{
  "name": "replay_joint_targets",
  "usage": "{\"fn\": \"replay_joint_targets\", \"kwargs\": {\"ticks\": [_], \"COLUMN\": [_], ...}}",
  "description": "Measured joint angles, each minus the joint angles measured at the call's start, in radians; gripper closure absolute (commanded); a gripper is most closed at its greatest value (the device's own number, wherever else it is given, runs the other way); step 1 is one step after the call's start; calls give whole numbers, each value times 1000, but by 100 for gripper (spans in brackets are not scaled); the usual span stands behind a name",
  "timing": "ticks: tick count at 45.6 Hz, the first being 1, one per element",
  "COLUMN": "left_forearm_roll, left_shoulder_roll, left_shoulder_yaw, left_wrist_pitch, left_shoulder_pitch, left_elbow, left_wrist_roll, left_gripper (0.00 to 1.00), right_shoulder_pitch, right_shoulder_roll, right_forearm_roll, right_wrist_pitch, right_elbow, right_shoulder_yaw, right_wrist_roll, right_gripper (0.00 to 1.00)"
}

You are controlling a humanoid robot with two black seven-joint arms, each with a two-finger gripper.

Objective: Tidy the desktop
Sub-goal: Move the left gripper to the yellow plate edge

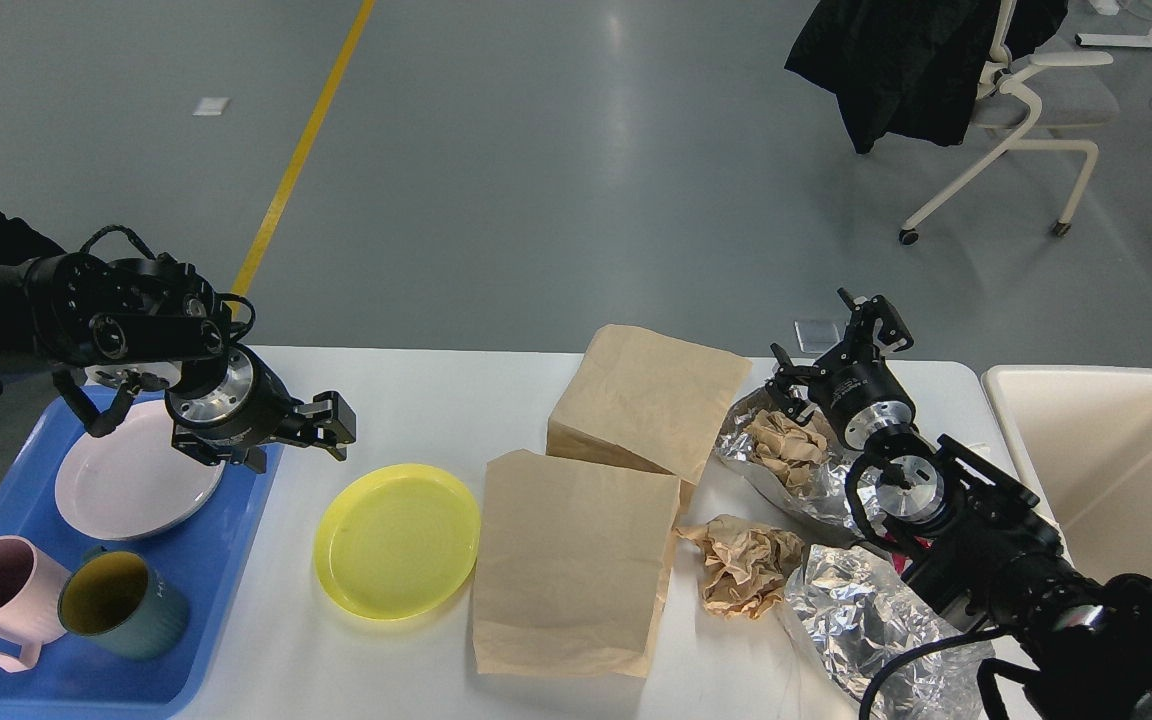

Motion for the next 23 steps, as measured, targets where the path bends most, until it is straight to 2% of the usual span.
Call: {"fn": "replay_joint_targets", "kwargs": {"ticks": [11, 23], "left_forearm_roll": [4, 3], "left_shoulder_roll": [-58, -65], "left_shoulder_yaw": [-3, -32], "left_wrist_pitch": [24, 28], "left_shoulder_pitch": [154, 232], "left_elbow": [143, 194], "left_wrist_roll": [0, 0], "left_gripper": [18, 18], "right_shoulder_pitch": [0, 0], "right_shoulder_roll": [0, 0], "right_forearm_roll": [0, 0], "right_wrist_pitch": [1, 1], "right_elbow": [0, 0], "right_shoulder_yaw": [0, 0], "right_wrist_roll": [0, -1], "right_gripper": [0, 0]}}
